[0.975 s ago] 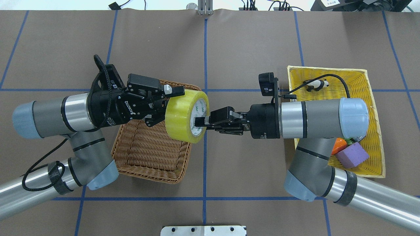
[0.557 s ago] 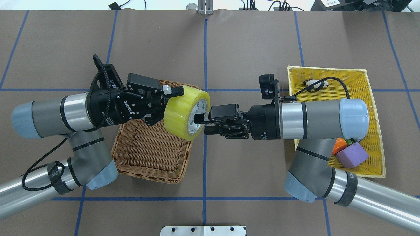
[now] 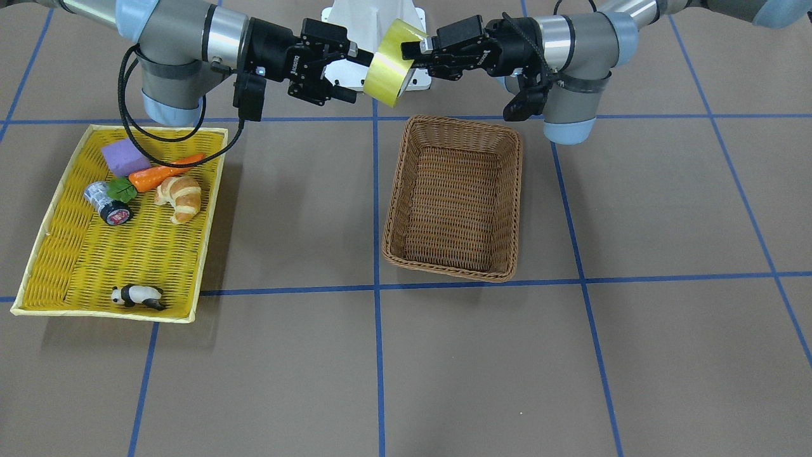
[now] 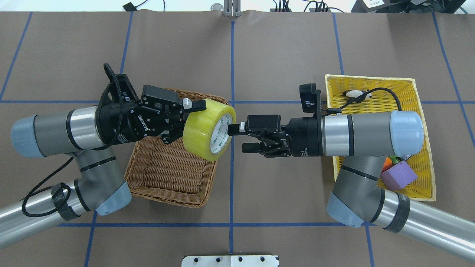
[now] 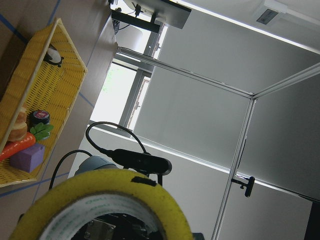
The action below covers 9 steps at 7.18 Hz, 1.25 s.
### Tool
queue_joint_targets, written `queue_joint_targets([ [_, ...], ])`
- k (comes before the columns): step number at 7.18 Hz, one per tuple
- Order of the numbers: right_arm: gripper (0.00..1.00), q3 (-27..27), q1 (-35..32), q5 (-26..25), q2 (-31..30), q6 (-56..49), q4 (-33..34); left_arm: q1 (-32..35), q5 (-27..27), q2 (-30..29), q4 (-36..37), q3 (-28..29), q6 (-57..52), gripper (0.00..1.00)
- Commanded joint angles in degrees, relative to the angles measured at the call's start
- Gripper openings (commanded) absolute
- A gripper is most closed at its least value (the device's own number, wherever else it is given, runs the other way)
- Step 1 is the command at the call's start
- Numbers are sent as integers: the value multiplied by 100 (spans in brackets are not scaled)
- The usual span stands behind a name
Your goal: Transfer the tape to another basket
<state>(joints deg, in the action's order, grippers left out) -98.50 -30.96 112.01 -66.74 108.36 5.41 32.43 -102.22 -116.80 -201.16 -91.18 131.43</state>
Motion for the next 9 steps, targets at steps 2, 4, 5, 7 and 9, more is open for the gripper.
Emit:
queue_joint_targets([
  [2,100,32,-583,503,-409,-533,21,43,-281,167,33,-5,-74,0],
  [4,100,346,-1845,1914,-428,-701,153,463,-316,254,164,65,-187,0],
  [5,100,671,-2261,2226,-471,-1276,153,631,-847,281,557,48,-589,0],
  [7,100,1190,-2860,2291,-612,-2761,258,817,-1195,263,1942,-205,-1677,0],
  [9,100,1210,-3589,2526,-674,-4157,1255,1027,-1764,298,3708,-688,-2925,0],
])
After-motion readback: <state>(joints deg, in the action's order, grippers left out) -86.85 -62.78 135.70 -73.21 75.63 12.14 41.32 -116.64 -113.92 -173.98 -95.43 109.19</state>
